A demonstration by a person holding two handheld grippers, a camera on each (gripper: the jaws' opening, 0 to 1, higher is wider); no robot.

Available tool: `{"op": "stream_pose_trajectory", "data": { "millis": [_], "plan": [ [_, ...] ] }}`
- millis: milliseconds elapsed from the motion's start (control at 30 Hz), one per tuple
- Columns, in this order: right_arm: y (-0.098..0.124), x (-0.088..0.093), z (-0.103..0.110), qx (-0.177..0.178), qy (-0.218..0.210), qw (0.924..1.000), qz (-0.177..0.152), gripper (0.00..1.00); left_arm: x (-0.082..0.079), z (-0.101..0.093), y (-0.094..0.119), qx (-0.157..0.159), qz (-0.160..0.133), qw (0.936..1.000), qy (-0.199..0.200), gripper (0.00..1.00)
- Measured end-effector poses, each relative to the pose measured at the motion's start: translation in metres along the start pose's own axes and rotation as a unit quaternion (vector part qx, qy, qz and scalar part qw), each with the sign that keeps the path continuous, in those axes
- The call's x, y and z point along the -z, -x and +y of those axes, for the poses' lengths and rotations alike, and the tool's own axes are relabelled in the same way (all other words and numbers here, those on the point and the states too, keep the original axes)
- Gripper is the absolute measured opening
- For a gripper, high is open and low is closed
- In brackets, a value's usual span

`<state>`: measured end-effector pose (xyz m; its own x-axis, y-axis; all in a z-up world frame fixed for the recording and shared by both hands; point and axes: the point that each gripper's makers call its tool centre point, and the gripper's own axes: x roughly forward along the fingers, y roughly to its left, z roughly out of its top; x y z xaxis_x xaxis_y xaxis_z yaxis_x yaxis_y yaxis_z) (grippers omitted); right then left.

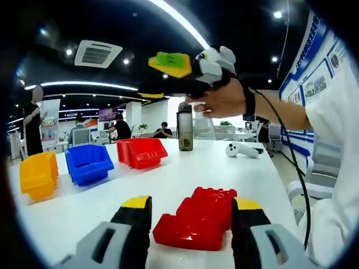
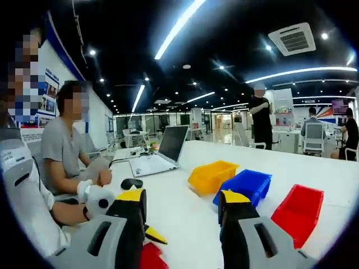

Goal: Take apart the toy blocks one by one and place each separated block into its matching bin, sorting the blocks by their type until all the connected pieces are disassembled and separated into the correct bins

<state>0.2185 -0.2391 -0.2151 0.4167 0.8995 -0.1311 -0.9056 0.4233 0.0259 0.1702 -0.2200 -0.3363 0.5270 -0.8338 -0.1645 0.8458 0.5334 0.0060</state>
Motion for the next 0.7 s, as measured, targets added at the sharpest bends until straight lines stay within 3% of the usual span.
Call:
{"op": "stream_pose_trajectory", "data": {
  "millis": [267,400,500,700],
  "plan": [
    [0.036,0.084,0.025,-0.018,0.010,0.9974,0.069,0.53,-0.002,0.002,0.003,0.001,-0.008,0.9999,0.012,0.57],
    [0.043,0.121,0.032,-0.008,-0.013,0.9944,0.105,0.53,-0.005,0.002,0.005,0.005,-0.015,0.9996,0.025,0.58],
    [0.044,0.140,0.039,0.007,-0.030,0.9930,0.114,0.53,-0.008,0.003,0.007,0.006,-0.023,0.9993,0.030,0.57],
    [0.044,0.151,0.040,0.022,-0.030,0.9933,0.110,0.51,-0.006,0.002,0.004,0.009,-0.019,0.9994,0.027,0.57]
  ]
}}
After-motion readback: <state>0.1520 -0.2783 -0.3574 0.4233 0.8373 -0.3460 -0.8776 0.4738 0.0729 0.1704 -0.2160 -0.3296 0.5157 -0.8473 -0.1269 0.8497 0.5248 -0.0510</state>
